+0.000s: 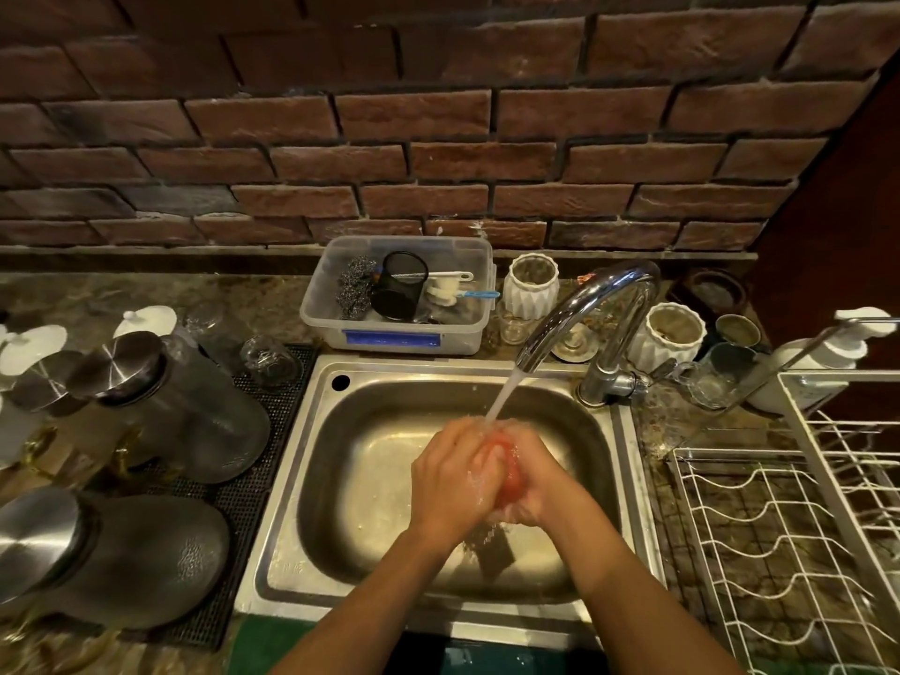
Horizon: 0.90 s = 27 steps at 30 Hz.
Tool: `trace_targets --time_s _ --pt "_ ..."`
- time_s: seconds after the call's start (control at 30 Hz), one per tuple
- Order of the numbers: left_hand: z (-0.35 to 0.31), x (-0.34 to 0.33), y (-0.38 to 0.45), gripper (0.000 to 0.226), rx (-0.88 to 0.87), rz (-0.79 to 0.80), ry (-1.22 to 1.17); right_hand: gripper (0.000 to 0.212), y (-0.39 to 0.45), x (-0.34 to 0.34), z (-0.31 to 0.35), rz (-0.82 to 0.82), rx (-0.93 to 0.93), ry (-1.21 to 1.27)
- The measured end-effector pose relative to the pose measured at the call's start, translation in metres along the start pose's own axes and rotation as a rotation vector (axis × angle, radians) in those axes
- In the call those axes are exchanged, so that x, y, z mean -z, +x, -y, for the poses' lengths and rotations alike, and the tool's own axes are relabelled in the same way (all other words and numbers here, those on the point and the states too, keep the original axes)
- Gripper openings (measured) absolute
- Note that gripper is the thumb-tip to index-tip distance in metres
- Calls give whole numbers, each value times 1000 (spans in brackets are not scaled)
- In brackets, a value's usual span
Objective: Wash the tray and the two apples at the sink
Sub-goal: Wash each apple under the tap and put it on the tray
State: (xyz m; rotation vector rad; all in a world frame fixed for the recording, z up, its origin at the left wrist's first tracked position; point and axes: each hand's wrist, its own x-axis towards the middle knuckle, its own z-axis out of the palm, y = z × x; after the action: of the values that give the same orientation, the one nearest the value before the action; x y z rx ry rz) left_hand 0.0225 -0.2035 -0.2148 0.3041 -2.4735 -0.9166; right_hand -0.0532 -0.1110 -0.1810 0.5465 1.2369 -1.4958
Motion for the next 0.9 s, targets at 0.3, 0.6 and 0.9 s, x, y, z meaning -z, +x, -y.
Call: trace_targets --time_s 0.3,0.6,0.9 --pt "-34 -6 33 29 952 -179 -399 23 5 -14 -10 -199 568 -225" --pt "-44 -1 22 30 775 -75 -388 19 4 -11 -3 -261 662 -206" --pt "-34 0 28 28 496 -58 -301 27 4 -14 6 -135 389 13"
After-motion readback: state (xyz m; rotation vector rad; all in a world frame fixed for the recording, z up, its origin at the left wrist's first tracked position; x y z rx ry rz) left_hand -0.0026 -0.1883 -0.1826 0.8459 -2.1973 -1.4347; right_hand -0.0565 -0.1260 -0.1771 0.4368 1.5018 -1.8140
